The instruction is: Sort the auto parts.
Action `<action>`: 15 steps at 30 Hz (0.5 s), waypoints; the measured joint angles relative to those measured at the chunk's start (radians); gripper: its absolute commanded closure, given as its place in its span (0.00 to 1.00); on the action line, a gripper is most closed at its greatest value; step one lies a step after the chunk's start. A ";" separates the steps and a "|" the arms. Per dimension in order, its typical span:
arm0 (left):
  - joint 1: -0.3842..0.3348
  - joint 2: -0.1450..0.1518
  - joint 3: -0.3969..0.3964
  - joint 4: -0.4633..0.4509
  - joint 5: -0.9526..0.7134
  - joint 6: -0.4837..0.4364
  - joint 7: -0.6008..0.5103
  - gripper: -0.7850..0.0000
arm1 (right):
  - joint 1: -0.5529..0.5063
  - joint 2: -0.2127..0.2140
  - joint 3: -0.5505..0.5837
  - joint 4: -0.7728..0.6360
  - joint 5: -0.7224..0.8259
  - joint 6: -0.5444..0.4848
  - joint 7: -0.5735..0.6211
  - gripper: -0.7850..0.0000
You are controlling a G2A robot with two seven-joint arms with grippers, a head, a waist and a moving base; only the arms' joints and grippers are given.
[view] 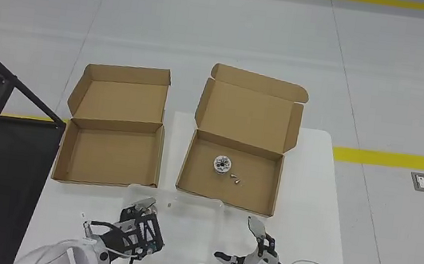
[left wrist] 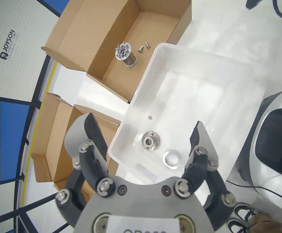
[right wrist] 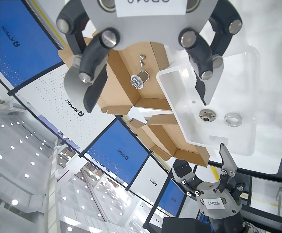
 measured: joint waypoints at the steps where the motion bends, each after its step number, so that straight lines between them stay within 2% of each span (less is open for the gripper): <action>1: 0.002 0.001 0.006 0.002 0.025 0.005 -0.019 0.00 | 0.000 0.000 0.000 0.000 0.000 0.000 0.000 0.00; 4: 0.003 0.000 0.035 0.003 0.089 0.024 -0.090 0.00 | 0.000 0.000 0.000 0.000 0.000 0.000 0.000 0.00; 7: -0.011 0.000 0.056 0.008 0.087 -0.010 -0.159 0.00 | 0.000 0.000 0.000 0.000 0.000 0.000 0.000 0.00; 15: -0.073 -0.008 0.079 0.052 -0.023 -0.059 -0.355 0.00 | 0.000 0.000 0.000 0.000 0.000 0.000 0.000 0.00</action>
